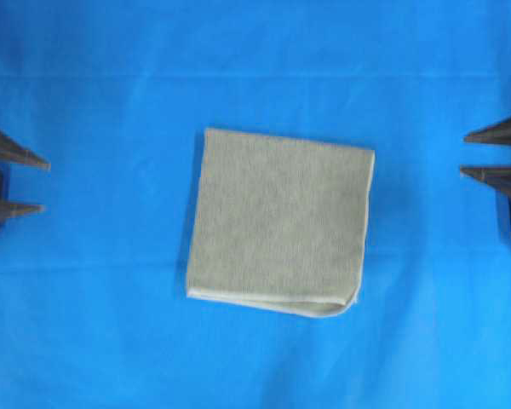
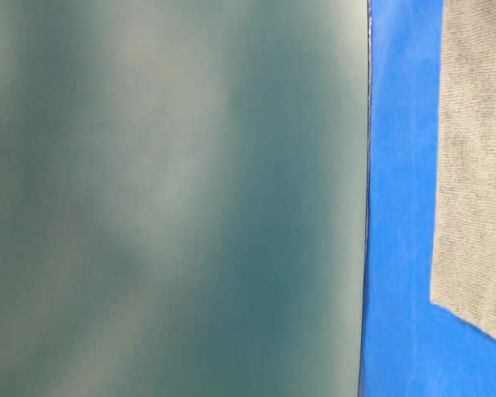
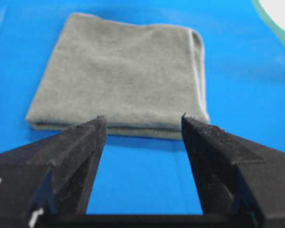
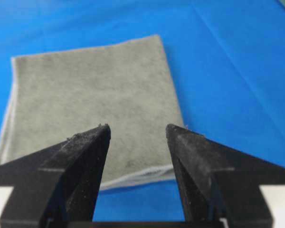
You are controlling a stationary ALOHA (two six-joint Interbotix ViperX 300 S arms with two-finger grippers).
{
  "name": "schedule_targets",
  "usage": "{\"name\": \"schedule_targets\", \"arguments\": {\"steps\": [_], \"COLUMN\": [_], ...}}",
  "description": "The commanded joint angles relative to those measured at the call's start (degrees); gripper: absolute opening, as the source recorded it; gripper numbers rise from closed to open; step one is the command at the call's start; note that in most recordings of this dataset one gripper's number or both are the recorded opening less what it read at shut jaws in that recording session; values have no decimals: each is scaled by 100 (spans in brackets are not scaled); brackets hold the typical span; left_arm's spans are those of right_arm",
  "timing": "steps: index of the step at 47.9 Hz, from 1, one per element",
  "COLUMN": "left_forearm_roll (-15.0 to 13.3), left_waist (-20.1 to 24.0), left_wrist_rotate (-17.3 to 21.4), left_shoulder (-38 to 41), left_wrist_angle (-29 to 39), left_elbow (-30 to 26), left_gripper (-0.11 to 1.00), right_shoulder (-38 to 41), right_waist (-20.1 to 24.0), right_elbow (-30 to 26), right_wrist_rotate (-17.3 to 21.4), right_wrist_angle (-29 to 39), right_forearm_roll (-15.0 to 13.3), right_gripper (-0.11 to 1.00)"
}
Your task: Fold a large towel.
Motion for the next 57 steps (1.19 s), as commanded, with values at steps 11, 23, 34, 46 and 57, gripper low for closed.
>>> {"name": "schedule_targets", "arguments": {"steps": [11,23,34,46,57], "left_forearm_roll": [0,-9,0,0,0], "left_waist": [70,70,70,70,70], "left_wrist_rotate": [-18,-18,-18,-18,-18], "left_shoulder": [9,9,0,-9,-26], "left_wrist_angle": [-18,-18,-18,-18,26], "left_elbow": [-9,-18,-18,-26,-26], "left_gripper": [62,62,62,62,62], "right_shoulder": [141,141,149,149,149], "right_waist": [9,9,9,9,9], "right_elbow": [9,9,9,18,9], "right_wrist_rotate": [316,316,316,316,308], "right_wrist_angle": [123,105,123,123,167], "right_forearm_roll": [-325,-325,-334,-325,-325], "right_gripper": [56,56,56,56,56]}}
